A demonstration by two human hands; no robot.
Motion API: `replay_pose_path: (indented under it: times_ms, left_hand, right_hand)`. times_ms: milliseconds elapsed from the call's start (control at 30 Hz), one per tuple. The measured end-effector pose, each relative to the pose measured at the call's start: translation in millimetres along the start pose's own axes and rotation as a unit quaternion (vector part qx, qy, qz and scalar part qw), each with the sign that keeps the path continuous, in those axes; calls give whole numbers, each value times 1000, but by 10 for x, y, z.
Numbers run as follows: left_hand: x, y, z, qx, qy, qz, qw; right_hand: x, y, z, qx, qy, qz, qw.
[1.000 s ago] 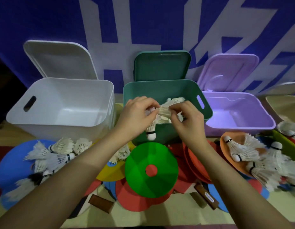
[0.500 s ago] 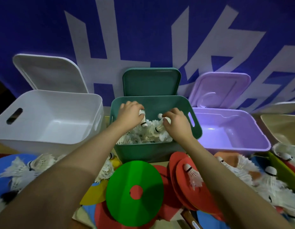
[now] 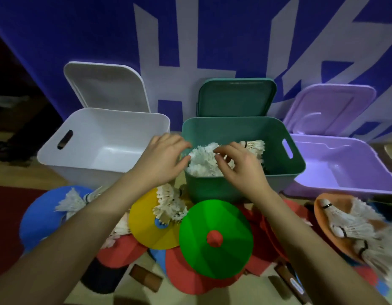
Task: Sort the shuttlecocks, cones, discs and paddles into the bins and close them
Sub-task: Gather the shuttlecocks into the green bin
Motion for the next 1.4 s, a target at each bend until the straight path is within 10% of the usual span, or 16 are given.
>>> replay_pose_path:
  times_ms: [433, 867, 1400]
  left_hand:
    - [-793, -854, 721, -2, -159, 4, 987]
    - [-674, -781, 1212, -75, -114, -56, 989]
    - [-638, -357, 538, -120, 130, -40, 983]
  right_hand:
    - [-828, -583, 1449, -93, -279, 141, 945]
    - [-884, -798, 1139, -211, 16, 143, 967]
    - [-476, -795, 534, -90, 70, 49, 992]
Point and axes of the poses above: each hand's wrist, its own x-axis towards the middle knuckle, its own z-axis out of the palm, y = z × x, the point moved 2 cm from there along x, towards the middle knuckle, and after that the axes turned 11 degrees about -z, right-handed, at the moved point
